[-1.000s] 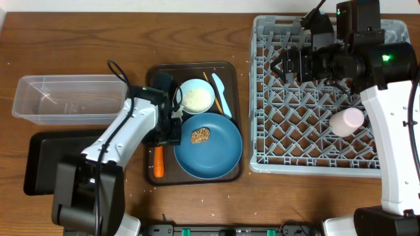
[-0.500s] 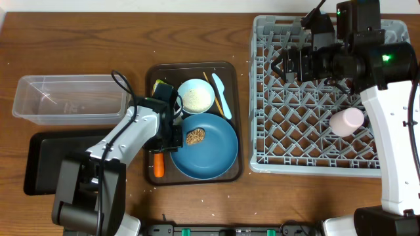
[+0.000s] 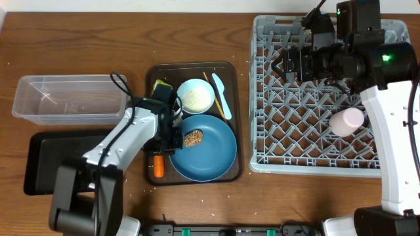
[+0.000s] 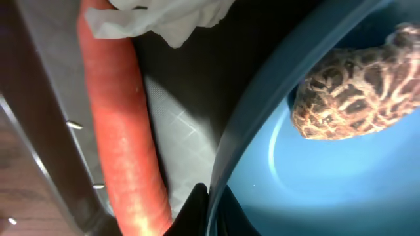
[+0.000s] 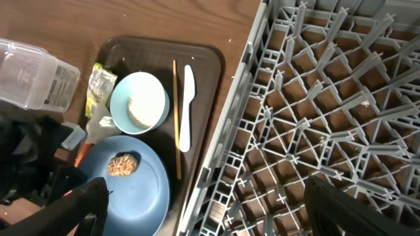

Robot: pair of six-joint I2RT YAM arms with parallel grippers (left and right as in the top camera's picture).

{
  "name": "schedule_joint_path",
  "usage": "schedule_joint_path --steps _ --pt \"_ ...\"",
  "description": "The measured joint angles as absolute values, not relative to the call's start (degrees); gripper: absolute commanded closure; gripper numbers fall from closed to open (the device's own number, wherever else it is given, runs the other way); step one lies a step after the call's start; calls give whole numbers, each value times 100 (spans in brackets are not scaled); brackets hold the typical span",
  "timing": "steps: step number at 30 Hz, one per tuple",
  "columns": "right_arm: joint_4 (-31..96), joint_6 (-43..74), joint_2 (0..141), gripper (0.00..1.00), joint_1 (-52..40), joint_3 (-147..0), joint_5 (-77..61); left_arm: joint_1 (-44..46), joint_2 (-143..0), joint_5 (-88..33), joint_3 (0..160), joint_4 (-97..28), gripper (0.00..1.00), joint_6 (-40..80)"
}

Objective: Sort waste into correct bins and load items into the dishwasher rack
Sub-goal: 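Lower the left gripper to the blue plate's edge and grasp it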

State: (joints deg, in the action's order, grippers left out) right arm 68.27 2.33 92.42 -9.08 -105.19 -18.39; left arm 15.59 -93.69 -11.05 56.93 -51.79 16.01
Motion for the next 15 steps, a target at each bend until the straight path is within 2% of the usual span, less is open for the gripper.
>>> schedule_joint_path --steps 15 --pt "6805 233 9242 12 -908 -10519 -1837 1559 -8501 -683 5693 -5561 94 1553"
